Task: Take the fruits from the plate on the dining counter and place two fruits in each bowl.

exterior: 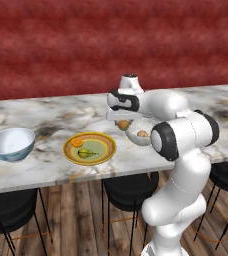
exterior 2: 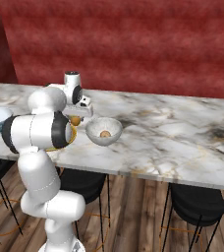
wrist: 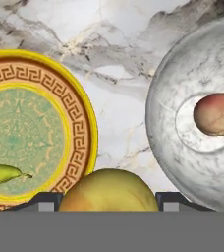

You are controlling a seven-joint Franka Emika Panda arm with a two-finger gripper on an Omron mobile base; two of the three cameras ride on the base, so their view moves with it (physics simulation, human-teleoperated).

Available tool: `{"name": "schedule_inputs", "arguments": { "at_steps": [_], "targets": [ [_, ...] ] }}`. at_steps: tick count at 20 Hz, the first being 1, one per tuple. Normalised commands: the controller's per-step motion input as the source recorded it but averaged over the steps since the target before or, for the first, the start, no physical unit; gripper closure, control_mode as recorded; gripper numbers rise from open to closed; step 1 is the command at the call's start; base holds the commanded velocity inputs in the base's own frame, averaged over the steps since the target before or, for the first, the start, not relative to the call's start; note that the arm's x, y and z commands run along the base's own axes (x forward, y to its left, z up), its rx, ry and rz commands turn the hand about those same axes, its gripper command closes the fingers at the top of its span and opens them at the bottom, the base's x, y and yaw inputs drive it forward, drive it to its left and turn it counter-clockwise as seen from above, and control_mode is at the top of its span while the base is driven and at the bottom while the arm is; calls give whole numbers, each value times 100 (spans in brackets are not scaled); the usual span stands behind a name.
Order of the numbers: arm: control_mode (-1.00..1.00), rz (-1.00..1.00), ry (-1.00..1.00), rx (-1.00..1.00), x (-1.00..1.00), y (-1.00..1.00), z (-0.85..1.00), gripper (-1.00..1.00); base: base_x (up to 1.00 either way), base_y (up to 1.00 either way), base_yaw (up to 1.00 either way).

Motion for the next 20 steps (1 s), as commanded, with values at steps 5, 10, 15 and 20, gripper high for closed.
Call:
{"name": "schedule_inputs", "arguments": {
  "at_steps": [5, 10, 15, 20],
  "targets": [
    [-100, 0, 0, 0, -11, -84, 29, 100, 0, 0, 0],
    [-100, 0, -4, 0, 15, -83, 0, 100, 0, 0, 0],
    [-100, 5, -14, 0, 13, -36, -36, 100, 0, 0, 0],
    [-100, 3, 1, 0, -8, 0, -35, 100, 0, 0, 0]
  ]
}}
